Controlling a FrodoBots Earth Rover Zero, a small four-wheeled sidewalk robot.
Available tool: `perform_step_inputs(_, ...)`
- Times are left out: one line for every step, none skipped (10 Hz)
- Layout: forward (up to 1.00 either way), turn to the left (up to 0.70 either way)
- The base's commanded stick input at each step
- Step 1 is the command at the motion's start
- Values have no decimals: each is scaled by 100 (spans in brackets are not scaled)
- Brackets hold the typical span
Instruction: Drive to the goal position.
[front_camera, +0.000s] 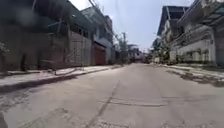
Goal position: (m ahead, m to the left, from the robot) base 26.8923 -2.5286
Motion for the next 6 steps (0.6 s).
perform_step_inputs(100,-40)
perform_step_inputs(100,-40)
perform_step_inputs(100,-40)
perform_step_inputs(100,-39)
perform_step_inputs(100,-36)
perform_step_inputs(100,-29)
